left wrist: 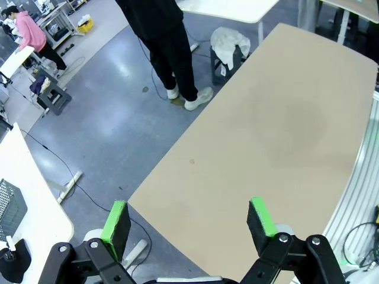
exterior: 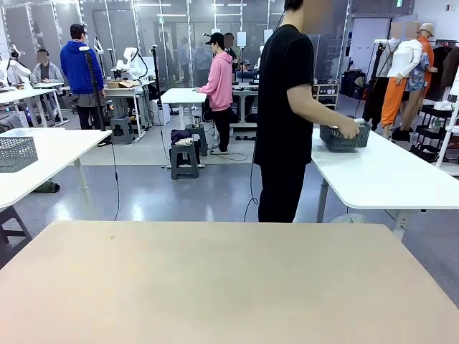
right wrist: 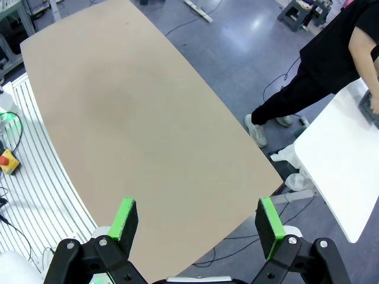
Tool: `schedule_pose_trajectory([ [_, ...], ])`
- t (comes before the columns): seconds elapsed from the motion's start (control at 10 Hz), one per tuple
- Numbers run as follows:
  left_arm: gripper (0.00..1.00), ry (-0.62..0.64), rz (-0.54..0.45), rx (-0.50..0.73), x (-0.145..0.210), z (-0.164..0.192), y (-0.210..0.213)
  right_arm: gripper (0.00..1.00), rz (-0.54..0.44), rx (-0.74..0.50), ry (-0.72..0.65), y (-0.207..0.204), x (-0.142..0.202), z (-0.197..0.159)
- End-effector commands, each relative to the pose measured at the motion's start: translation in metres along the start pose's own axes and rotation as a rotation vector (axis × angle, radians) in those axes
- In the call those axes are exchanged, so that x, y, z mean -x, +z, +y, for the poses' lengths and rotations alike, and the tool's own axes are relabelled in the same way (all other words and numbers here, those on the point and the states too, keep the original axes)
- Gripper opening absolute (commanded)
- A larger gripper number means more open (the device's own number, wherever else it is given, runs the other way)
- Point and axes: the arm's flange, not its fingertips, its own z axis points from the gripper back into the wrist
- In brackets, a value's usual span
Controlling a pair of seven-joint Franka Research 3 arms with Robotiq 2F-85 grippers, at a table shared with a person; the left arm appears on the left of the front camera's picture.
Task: Fold the towels and place them in the basket.
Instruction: When a person lays out a Towel with hook on the table, fold it in half twice.
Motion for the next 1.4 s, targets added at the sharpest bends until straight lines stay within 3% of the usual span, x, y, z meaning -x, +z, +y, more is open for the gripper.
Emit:
schedule_pose_trajectory([
  [0.0, 1.0, 0.002, 0.018, 0.038, 0.0012, 0.0, 0.0013, 1.0, -0.006, -0.009, 0.014, -0.0003, -0.0003, 0.0002],
  [1.3, 1.0, 0.031, 0.003, 0.153, -0.0017, -0.0064, -0.0071, 1.0, -0.006, -0.009, 0.014, -0.0003, -0.0003, 0.0002],
])
